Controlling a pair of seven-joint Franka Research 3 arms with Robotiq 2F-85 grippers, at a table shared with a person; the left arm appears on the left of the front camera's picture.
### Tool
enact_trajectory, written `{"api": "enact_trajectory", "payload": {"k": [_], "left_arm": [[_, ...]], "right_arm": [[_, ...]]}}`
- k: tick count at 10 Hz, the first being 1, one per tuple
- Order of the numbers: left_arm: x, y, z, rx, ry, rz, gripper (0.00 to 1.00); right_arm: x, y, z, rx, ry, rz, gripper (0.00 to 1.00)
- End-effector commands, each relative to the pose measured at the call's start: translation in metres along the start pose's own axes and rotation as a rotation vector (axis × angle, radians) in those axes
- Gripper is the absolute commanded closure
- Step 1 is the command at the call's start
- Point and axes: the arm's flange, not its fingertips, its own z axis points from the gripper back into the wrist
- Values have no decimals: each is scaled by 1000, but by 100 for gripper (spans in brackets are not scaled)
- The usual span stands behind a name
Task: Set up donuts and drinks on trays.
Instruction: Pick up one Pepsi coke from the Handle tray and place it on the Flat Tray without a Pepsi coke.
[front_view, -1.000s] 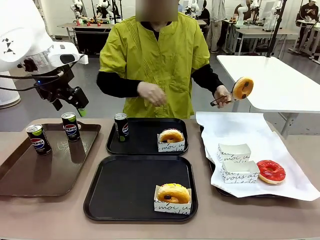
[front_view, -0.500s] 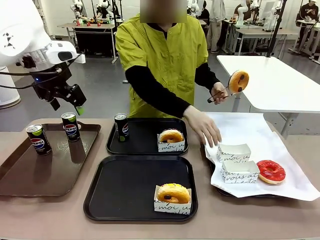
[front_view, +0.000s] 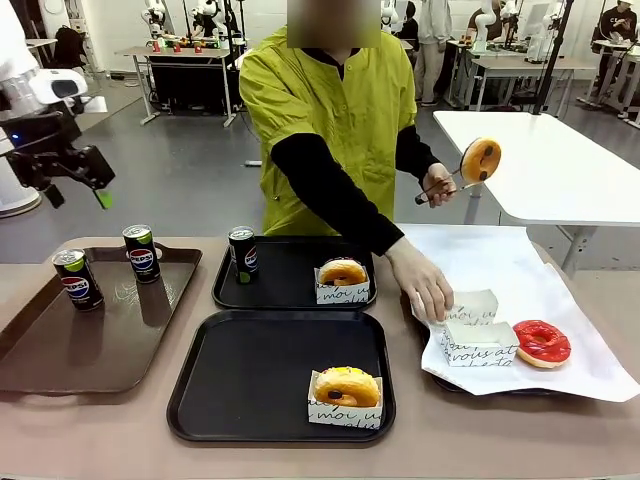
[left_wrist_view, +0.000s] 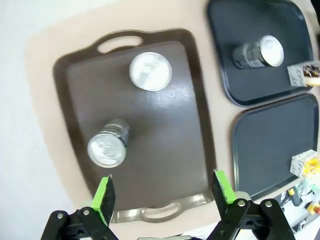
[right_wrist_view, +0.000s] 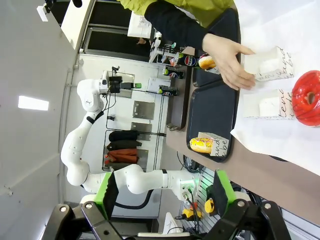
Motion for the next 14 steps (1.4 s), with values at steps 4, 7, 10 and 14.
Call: {"api": "enact_trajectory", "payload": {"k": [4,7,10,14], "left_arm": [[-7,44,-41,114,-47,177,0],[-8,55,-68,75,12,220,0],[-9,57,-75,77,17,207,0],[-9,57,-75,77,17,207,0]], "right_arm": [[1,0,-1,6,-8,19,0],[1,0,-1,6,-8,19,0],[1,0,-1,6,-8,19,0],[1,0,-1,6,-8,19,0]]}}
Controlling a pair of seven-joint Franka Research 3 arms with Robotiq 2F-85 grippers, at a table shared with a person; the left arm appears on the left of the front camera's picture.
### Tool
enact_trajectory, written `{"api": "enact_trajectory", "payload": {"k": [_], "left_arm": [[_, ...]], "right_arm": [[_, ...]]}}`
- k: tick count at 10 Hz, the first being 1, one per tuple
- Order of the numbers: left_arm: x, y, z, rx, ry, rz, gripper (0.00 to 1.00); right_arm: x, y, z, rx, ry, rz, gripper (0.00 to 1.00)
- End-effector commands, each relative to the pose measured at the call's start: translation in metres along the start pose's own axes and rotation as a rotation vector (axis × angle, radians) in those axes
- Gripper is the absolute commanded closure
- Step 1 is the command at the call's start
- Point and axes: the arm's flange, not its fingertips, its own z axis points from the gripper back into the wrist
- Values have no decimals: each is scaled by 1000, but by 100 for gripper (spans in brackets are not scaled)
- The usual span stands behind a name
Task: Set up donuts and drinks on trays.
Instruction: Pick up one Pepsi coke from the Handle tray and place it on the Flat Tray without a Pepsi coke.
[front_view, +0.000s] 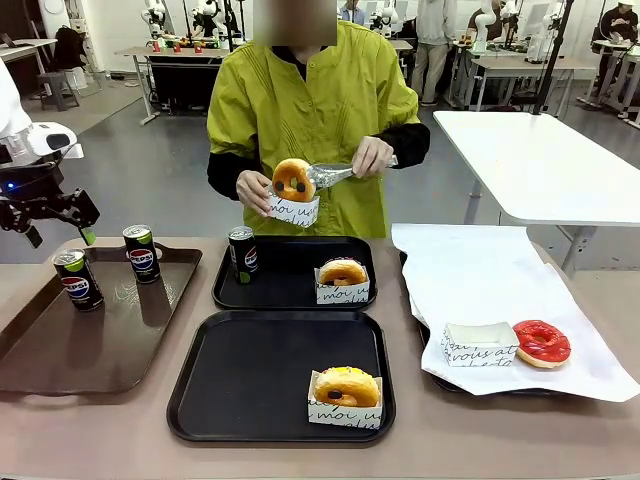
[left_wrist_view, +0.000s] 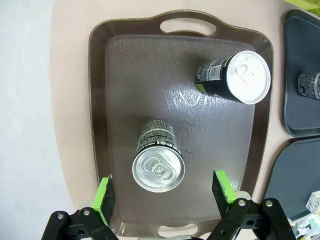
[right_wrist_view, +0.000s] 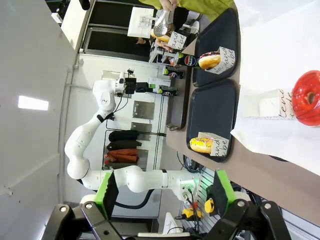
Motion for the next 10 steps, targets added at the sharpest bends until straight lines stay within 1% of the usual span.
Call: {"api": "enact_trajectory", "payload": {"k": [1,3,4,5,7,10], "left_arm": [[0,2,0,0,-14,4,0],[1,3,-7,24,0,-4,0],[-1,6,-10,40,-12,8,0],[0,7,-15,29,-21,-2,0],[7,2,-35,65,4,6,0],[12,-2,-52,78,21,9,0]], "right_arm": [[1,0,-1,6,-9,19,0],[1,0,-1,6,-9,19,0],[1,0,-1,6,-9,19,0],[1,0,-1,6,-9,19,0],[1,0,-1,6,-9,19,0],[1,0,-1,6,-9,19,0]]}}
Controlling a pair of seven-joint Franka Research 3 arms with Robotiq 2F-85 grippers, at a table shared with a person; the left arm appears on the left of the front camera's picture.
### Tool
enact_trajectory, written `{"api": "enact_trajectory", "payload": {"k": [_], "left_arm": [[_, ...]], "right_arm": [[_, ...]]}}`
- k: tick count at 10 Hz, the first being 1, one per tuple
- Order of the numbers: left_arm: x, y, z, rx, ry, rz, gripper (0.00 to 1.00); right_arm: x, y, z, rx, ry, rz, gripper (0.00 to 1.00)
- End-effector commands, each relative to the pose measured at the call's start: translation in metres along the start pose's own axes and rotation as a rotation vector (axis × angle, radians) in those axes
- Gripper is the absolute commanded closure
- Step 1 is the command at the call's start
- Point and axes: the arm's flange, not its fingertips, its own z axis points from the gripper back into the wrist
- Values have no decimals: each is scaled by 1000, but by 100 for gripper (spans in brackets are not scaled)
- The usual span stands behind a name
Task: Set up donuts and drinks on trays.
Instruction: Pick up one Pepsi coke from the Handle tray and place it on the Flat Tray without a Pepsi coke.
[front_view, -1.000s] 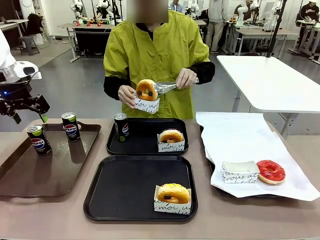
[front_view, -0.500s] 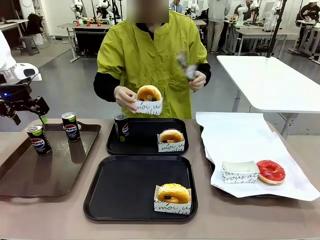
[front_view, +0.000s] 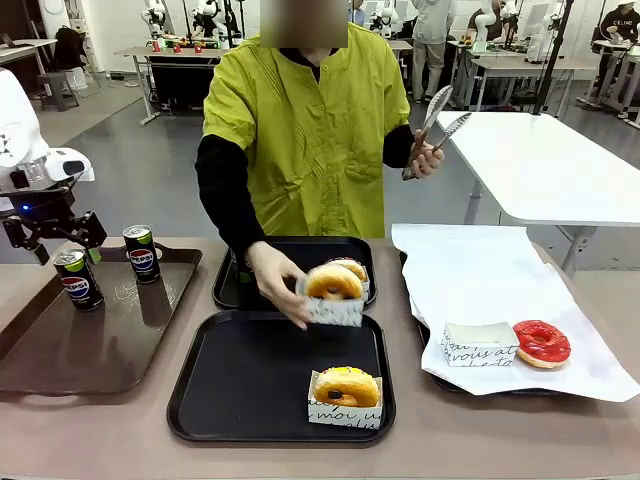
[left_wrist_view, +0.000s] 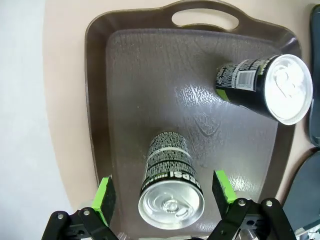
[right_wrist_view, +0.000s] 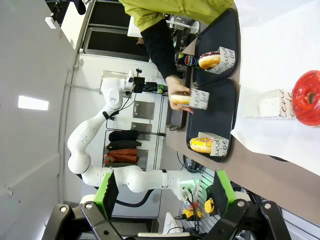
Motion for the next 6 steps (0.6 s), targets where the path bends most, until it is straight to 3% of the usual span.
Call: {"api": "enact_trajectory", "payload": {"k": [1,6], "left_arm": [[5,-6,-6,37,3,18,0],[8,-3,-23,34,32,17,0]], "right_arm": [[1,0,-1,6,-9,19,0],[1,0,-1,6,-9,19,0]]}}
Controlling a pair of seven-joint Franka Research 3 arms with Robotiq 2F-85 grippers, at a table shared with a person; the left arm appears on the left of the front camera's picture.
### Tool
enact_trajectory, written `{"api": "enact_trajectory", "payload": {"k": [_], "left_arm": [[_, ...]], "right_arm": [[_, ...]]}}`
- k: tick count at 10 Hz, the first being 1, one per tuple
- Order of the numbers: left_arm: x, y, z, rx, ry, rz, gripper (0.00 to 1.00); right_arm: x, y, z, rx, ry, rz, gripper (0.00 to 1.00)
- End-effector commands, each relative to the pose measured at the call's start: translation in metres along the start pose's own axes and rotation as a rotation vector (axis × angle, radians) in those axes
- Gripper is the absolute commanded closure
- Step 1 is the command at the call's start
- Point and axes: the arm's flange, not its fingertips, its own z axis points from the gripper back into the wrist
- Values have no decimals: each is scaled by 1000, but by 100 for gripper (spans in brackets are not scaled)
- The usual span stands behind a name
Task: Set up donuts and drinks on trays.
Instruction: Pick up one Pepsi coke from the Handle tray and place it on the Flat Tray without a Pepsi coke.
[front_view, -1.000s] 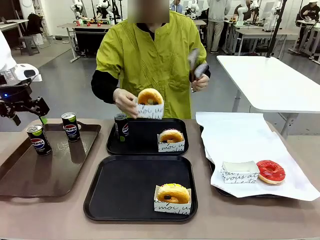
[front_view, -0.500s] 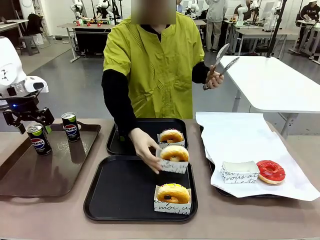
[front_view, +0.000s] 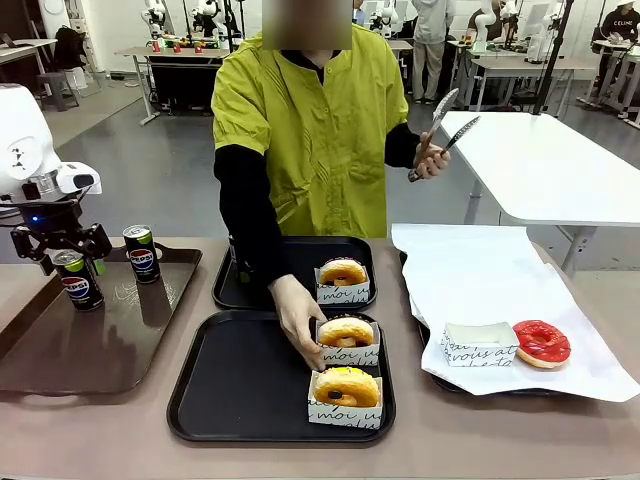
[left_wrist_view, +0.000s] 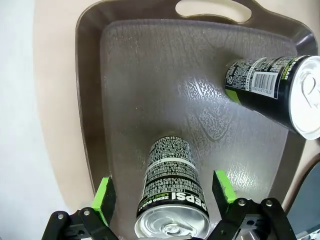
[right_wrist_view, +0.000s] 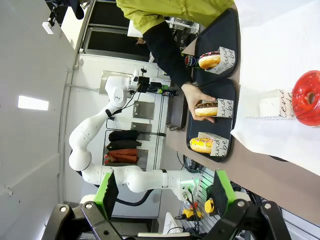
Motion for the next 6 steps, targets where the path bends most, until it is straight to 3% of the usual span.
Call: {"api": "enact_trajectory", "payload": {"k": [1,2,3,5,6], "left_arm": [[5,-1,2,-4,-39,9,41],[4,0,3,-12,-34,5,58],[2,0,4,-14,-27,8,100],[4,0,3,-8,4,13,100],[3,0,3,-8,8,17,83]], "right_arm": [[1,0,-1,6,-9,19,0],[1,0,-1,6,-9,19,0],[1,0,-1,6,-9,19,0],[1,0,-1,6,-9,19,0],[1,0,-1,6,-9,19,0]]}}
